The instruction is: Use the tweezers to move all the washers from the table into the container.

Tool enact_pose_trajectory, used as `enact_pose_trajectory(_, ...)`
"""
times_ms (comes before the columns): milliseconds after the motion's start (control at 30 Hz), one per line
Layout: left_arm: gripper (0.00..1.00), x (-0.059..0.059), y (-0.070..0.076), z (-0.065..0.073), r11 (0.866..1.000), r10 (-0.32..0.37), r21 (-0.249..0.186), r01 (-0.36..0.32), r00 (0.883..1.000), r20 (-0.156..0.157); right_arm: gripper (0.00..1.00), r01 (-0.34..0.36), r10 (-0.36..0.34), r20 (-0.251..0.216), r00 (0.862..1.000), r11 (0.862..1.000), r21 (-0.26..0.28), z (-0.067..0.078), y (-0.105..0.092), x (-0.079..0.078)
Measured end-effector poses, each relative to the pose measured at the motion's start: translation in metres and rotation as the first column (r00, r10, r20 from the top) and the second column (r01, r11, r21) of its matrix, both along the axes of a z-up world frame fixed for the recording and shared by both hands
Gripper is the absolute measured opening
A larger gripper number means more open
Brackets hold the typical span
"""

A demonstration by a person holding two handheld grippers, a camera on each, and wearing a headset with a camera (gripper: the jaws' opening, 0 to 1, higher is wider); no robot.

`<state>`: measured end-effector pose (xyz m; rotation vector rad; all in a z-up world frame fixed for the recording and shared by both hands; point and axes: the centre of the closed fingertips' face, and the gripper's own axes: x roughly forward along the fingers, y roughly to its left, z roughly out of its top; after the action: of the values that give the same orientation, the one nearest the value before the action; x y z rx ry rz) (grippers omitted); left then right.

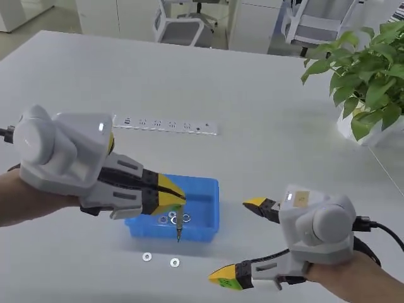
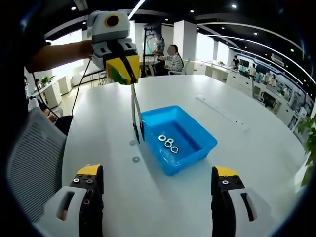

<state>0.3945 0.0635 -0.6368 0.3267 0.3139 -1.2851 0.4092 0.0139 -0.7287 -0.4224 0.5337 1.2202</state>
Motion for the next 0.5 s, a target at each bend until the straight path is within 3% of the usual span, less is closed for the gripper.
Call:
enact_pose_trajectory(167, 0.05, -0.004, -0.001, -0.006, 1.0, -0.012, 0.002, 0.012, 1.0, -0.005, 1.0, 0.011, -0.011, -0.011, 1.0, 1.0, 0.002, -0.003, 0.0, -0.001)
enact_pose_trajectory(500, 0.05, -0.012, -0.002, -0.022, 0.999, -0.035, 0.006, 0.035, 0.999, -0.032, 1.0, 0.004, -0.005, -0.029, 1.0, 1.0, -0.011, -0.01, 0.001, -0.007)
